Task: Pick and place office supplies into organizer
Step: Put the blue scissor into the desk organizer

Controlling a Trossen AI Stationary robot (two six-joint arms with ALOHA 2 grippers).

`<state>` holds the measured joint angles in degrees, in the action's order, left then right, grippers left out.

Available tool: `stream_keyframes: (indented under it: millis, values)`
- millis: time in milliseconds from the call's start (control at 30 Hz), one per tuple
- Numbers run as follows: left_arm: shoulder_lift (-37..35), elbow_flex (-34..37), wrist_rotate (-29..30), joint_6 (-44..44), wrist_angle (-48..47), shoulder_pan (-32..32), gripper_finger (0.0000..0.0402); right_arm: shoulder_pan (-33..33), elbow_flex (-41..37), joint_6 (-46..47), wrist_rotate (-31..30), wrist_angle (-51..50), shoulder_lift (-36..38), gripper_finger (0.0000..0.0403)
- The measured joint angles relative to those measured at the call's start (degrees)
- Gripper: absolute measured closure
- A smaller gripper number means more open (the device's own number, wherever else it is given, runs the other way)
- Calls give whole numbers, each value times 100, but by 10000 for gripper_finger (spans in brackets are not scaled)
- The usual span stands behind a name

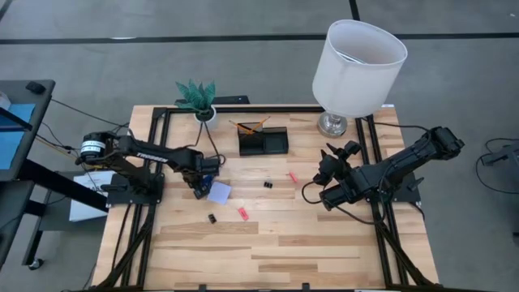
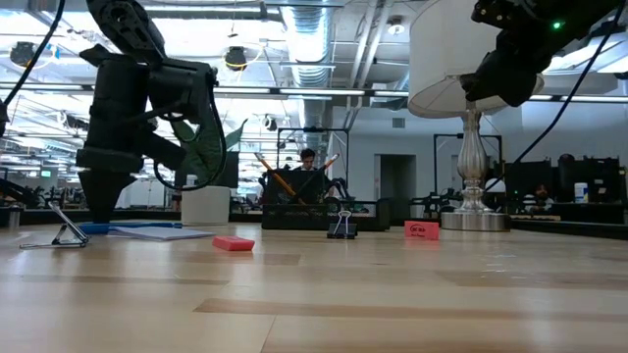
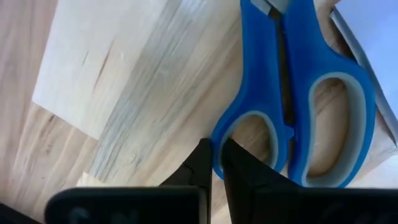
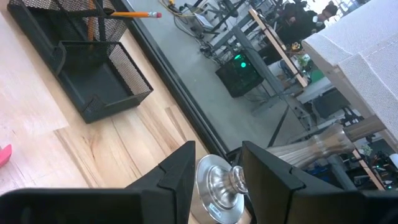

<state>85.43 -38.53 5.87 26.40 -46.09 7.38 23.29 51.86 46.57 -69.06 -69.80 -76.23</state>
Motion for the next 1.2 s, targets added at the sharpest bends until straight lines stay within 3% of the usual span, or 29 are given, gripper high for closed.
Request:
stream_keyframes:
  millis: [133,300,633,833,1200]
  values:
    - [11,-71,290,138,-65,-177,398,0,0,0,0,1,0,280]
    - [28,-334,1318,234,-208,-333,400,0,0,0,-1,1,0,280]
    - [24,-714,1227,223,-725,-568,401,-2,0,0,0,1,0,280]
    - [22,-1047,1488,401,-1281,-892,401,-1,0,0,0,0,0,280]
    - [13,-2386,2854,570,-2918,-1435,401,-2,0,0,0,0,0,280]
